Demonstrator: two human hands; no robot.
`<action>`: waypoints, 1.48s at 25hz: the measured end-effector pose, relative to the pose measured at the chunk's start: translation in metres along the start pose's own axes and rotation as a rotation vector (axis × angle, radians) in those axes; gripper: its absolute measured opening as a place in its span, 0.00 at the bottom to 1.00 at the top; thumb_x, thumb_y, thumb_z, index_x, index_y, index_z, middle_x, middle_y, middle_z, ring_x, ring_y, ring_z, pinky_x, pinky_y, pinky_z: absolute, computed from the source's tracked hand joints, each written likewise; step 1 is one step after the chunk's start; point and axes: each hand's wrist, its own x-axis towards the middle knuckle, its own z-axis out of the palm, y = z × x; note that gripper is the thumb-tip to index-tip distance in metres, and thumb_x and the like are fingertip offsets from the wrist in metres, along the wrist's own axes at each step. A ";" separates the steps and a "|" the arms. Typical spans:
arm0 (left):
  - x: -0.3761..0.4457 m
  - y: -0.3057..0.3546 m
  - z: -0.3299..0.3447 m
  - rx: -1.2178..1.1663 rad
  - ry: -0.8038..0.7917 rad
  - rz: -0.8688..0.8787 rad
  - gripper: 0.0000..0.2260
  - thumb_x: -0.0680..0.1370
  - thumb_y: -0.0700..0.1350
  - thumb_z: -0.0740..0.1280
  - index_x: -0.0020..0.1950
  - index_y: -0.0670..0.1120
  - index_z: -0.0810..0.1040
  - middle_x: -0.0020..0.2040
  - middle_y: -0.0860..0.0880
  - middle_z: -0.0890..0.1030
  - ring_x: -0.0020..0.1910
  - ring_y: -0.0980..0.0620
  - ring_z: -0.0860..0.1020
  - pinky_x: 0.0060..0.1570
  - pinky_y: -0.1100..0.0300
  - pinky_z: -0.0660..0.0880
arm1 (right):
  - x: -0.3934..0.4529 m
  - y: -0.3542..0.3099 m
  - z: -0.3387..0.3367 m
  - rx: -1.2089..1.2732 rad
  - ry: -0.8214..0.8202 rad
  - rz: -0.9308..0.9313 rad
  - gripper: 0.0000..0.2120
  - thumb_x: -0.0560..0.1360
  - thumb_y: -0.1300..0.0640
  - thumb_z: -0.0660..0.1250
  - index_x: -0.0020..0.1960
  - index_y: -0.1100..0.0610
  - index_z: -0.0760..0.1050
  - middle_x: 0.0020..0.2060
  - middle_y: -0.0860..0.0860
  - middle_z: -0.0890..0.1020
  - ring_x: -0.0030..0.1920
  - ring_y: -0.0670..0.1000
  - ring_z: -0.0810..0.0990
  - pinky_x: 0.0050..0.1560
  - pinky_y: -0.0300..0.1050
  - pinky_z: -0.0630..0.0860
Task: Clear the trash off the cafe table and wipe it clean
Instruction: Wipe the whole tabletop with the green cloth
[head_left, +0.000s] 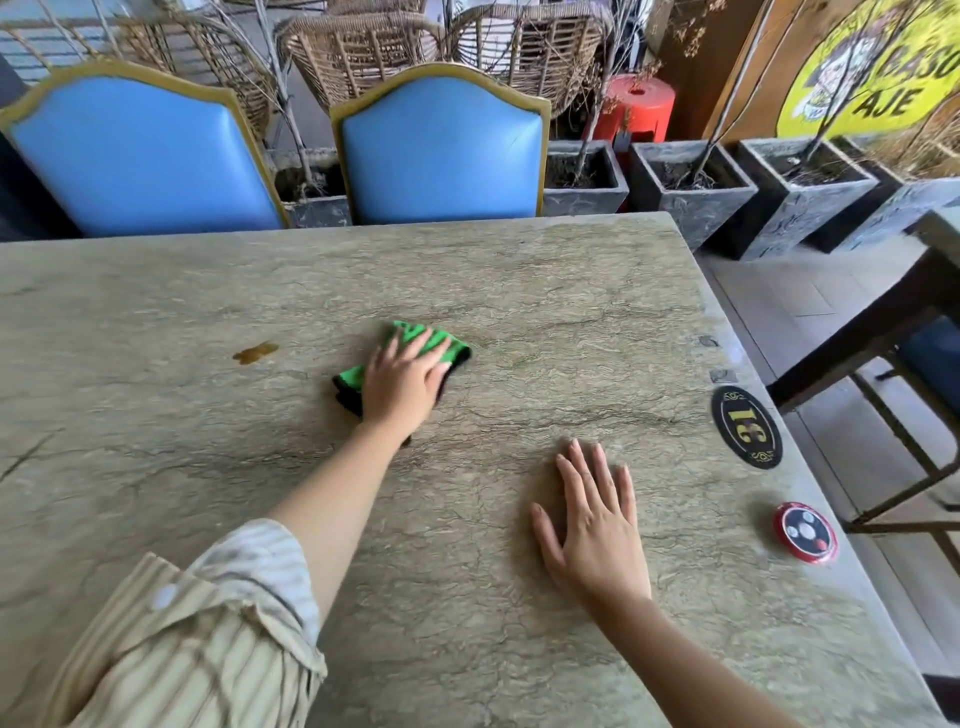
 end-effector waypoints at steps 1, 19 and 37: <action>-0.003 -0.012 -0.004 -0.009 0.010 -0.070 0.18 0.80 0.56 0.57 0.70 0.57 0.71 0.73 0.53 0.68 0.74 0.42 0.62 0.72 0.46 0.58 | 0.000 0.000 -0.001 0.004 -0.003 0.002 0.33 0.78 0.37 0.50 0.75 0.57 0.61 0.77 0.50 0.56 0.78 0.50 0.44 0.76 0.56 0.47; -0.284 0.018 -0.027 0.025 0.002 0.042 0.18 0.79 0.56 0.55 0.68 0.60 0.72 0.70 0.57 0.71 0.71 0.46 0.68 0.66 0.46 0.69 | -0.076 -0.046 -0.022 0.491 -0.031 -0.056 0.23 0.75 0.58 0.57 0.70 0.59 0.67 0.73 0.55 0.66 0.76 0.52 0.57 0.76 0.50 0.45; -0.343 0.084 -0.080 -0.764 -0.413 -0.684 0.35 0.76 0.33 0.55 0.78 0.56 0.47 0.79 0.50 0.42 0.77 0.41 0.48 0.74 0.49 0.55 | -0.172 -0.042 -0.063 0.560 -0.210 -0.216 0.15 0.76 0.63 0.64 0.62 0.56 0.75 0.55 0.54 0.81 0.53 0.55 0.80 0.51 0.41 0.72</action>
